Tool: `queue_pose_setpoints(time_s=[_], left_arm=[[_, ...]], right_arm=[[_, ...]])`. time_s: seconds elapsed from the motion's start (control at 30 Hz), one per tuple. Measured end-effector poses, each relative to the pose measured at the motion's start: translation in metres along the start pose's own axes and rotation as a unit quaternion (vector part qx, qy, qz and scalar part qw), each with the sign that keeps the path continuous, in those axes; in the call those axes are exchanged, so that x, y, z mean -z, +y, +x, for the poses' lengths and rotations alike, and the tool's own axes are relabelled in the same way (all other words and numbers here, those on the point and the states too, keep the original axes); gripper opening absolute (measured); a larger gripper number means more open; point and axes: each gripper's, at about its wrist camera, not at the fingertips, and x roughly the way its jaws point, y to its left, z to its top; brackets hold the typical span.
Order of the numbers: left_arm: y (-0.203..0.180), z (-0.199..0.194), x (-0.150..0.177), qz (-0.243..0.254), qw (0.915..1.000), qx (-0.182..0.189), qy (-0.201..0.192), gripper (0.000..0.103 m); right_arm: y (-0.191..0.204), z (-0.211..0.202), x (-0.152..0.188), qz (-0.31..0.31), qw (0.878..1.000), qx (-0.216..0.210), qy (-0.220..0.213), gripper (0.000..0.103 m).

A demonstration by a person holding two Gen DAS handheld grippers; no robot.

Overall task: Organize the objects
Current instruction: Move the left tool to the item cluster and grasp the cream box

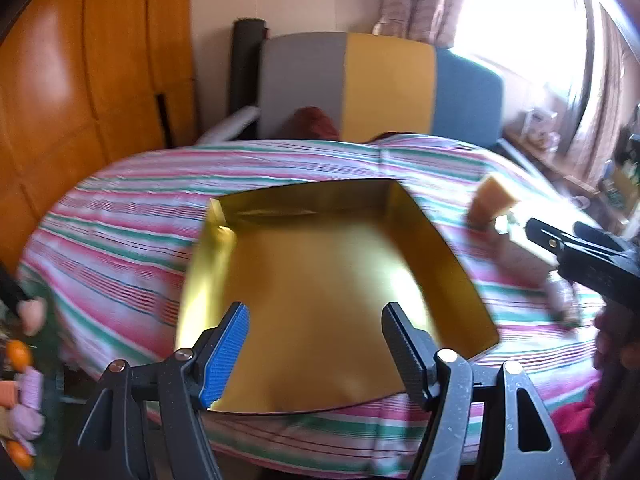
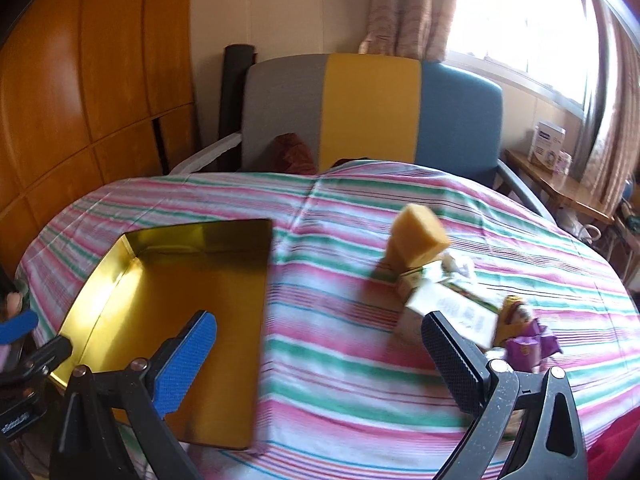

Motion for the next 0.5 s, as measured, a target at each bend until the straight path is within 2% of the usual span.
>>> queue_pose_setpoints(time_s=[0.13,0.33,0.5], left_arm=[[-0.011,0.003,-0.001,0.001,0.9984,0.055,0.013,0.070],[-0.041,0.006,0.003,0.057,0.9949,0.082,0.014,0.070],[-0.060,0.014,-0.002,0.064,0.9846,0.156,0.049,0.070]], right_arm=[[-0.038,-0.001,-0.007,0.022,0.999,0.023,0.000,0.103],[-0.114,0.001,-0.014,0.064,0.995,0.075,0.001,0.103],[-0.186,0.012,-0.007,0.126,0.986,0.112,0.017,0.103]])
